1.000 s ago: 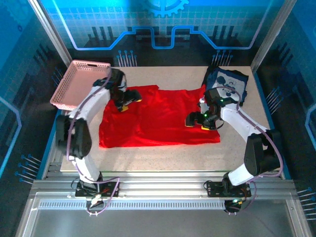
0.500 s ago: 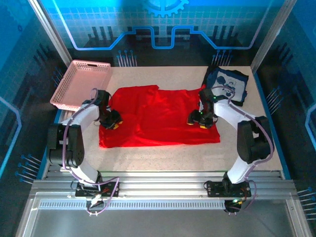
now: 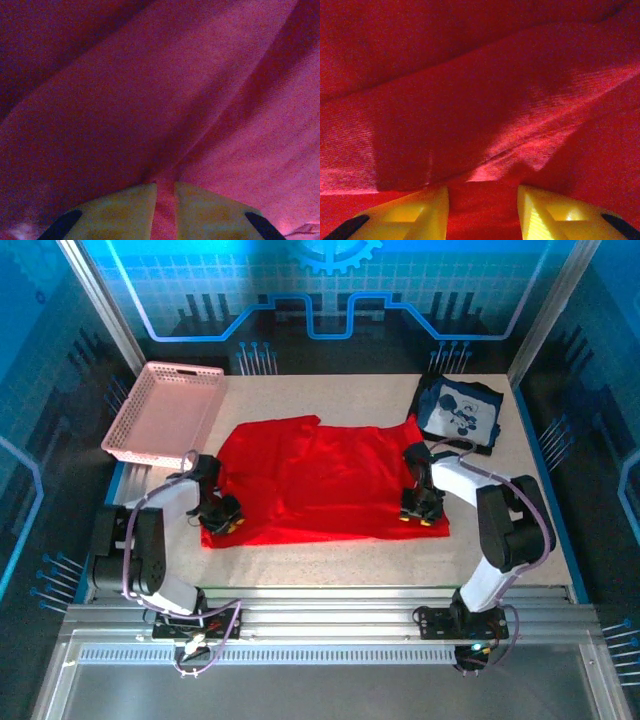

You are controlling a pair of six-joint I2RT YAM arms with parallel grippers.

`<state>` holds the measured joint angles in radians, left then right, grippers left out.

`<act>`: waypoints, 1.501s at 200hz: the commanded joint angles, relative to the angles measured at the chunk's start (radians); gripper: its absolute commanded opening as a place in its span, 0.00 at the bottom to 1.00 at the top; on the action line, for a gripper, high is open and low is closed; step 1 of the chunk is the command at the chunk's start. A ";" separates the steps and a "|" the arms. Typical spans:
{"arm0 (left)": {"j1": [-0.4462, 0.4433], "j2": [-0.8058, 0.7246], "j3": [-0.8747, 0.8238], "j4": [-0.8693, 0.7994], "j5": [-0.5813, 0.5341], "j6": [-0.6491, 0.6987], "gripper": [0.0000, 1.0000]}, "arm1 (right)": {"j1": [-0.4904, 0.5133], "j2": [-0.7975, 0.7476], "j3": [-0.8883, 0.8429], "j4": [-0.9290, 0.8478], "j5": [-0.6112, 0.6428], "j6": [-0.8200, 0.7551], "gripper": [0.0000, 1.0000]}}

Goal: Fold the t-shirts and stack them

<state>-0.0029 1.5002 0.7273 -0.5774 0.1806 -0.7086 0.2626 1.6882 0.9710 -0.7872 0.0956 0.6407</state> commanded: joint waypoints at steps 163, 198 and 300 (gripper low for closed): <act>-0.108 0.409 1.132 -0.246 0.082 0.317 0.73 | -0.046 -0.005 0.407 -0.065 -0.120 -0.206 0.82; -0.183 0.844 1.705 -0.469 0.060 0.555 0.68 | -0.090 0.152 0.533 0.002 -0.256 -0.269 0.81; -0.211 1.089 1.712 -0.215 -0.026 0.614 0.62 | -0.106 0.284 0.637 -0.047 -0.283 -0.286 0.80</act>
<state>-0.2070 2.5507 2.4317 -0.8494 0.1825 -0.1295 0.1688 1.9640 1.5818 -0.7998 -0.1661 0.3714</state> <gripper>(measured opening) 0.623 0.800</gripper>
